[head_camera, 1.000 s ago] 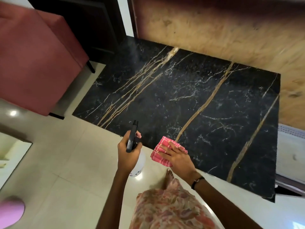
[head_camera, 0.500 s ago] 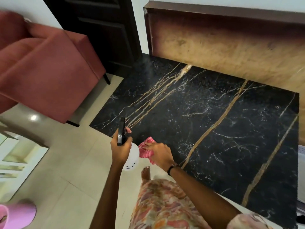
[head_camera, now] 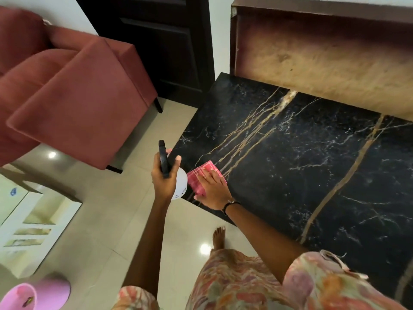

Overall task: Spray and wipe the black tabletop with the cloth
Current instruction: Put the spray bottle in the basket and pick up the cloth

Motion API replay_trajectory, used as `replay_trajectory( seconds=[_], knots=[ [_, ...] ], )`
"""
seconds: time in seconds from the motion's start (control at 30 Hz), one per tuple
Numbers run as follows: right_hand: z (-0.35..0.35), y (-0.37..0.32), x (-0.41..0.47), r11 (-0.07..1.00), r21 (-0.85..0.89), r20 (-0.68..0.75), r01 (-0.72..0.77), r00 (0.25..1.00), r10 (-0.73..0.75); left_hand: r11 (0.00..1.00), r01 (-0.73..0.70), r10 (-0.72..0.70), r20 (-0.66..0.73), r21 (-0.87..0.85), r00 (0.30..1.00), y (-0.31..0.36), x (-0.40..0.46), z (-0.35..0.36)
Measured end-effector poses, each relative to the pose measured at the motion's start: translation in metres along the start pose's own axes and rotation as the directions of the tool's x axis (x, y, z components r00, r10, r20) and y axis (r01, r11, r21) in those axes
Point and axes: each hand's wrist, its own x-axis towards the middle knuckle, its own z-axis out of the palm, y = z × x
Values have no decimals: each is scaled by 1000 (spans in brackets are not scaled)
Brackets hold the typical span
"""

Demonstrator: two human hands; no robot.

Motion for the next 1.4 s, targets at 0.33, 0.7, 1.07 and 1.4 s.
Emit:
replay_trajectory(
  seconds=[0.33, 0.7, 1.07, 1.4],
  knots=[
    [-6, -3, 8, 996, -60, 206, -59, 976, 70, 997, 83, -83, 183, 3, 980, -11, 41, 0],
    [-59, -3, -32, 684, 724, -301, 85, 931, 204, 998, -13, 38, 390, -66, 920, 45, 1, 58],
    [-97, 83, -217, 751, 657, -607, 60, 633, 481, 971, -163, 232, 534, -173, 813, 113, -156, 177],
    [-115, 163, -380, 687, 711, -624, -153, 315, 716, 942, -253, 336, 675, -222, 657, 170, -303, 294]
  ],
)
